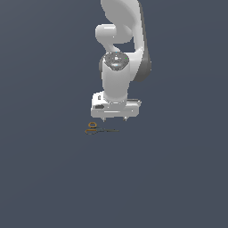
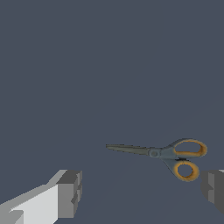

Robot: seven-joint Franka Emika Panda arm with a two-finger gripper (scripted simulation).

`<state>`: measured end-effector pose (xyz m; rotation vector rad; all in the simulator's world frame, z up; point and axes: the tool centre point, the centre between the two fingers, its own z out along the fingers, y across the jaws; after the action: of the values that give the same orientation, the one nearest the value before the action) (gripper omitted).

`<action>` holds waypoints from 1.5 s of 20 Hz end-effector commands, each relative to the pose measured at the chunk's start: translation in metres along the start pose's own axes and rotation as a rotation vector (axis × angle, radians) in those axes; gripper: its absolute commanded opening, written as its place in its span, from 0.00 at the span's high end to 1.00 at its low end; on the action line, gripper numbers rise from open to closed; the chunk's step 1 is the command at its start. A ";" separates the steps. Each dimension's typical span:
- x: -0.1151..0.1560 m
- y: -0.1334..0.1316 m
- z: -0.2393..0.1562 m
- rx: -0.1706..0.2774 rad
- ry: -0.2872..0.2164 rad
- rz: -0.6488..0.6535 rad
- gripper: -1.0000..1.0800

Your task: Pick up the object and move it to a goal position.

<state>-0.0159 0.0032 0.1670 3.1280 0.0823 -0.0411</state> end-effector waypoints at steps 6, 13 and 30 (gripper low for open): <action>0.001 -0.005 -0.005 0.008 0.005 -0.011 0.04; 0.002 -0.013 -0.013 0.020 0.012 -0.022 0.04; -0.001 0.005 0.008 0.006 0.011 -0.203 0.04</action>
<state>-0.0161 0.0012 0.1621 3.1193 0.3549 -0.0251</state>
